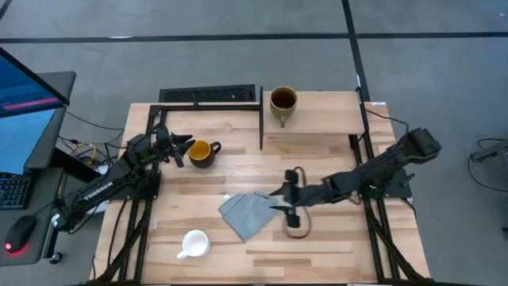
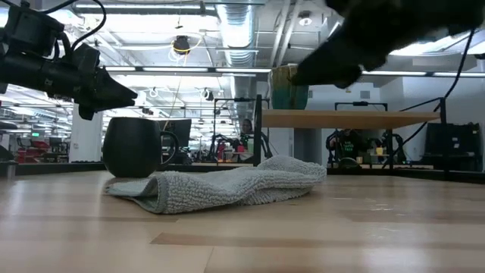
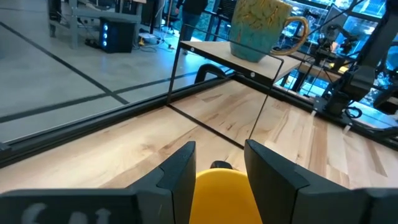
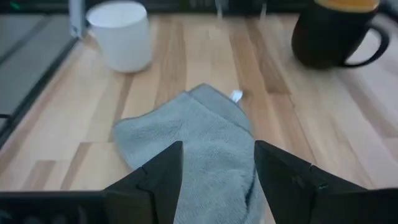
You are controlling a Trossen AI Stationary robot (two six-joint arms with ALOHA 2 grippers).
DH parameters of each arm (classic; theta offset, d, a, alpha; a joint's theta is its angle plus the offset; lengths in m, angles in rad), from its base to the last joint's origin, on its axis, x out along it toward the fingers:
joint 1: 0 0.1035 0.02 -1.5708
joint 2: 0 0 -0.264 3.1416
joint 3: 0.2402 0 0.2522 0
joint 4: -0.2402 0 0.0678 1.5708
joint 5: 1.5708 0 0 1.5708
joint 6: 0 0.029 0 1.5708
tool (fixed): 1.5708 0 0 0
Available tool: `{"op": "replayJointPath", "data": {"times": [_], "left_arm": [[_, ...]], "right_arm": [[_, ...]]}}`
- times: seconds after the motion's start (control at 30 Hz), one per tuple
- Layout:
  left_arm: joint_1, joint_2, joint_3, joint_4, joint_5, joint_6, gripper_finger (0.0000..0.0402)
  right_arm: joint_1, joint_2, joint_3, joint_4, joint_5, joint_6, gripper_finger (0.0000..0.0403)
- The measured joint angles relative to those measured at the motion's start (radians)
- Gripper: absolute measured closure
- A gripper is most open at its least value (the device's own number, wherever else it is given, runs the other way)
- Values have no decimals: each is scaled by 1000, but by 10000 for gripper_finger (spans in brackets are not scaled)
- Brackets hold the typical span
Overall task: Stack small to large cups/mugs on shelf
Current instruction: Put the yellow mug on the shelf
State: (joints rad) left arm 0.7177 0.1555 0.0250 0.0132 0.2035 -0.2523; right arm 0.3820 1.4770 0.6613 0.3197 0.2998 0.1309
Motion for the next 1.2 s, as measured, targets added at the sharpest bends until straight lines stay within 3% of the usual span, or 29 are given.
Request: {"op": "replayJointPath", "data": {"times": [0.2,0.43,0.63,0.9,1.03,1.2], "left_arm": [[0,0,0,0,0,0,274],[0,0,0,0,-2,-129,274],[0,0,0,-1,-33,-144,274],[0,4,0,1,-5,-38,274],[-1,4,0,9,71,104,274],[-1,4,0,8,76,222,274]], "right_arm": [[4,-118,-244,229,-4,-9,182],[-6,-233,-435,395,-7,-62,182],[-18,-319,-585,559,-7,-63,182],[-18,-371,-617,604,-7,-61,182],[-18,-373,-617,605,-7,-36,182],[-18,-373,-617,606,-7,29,182]]}}
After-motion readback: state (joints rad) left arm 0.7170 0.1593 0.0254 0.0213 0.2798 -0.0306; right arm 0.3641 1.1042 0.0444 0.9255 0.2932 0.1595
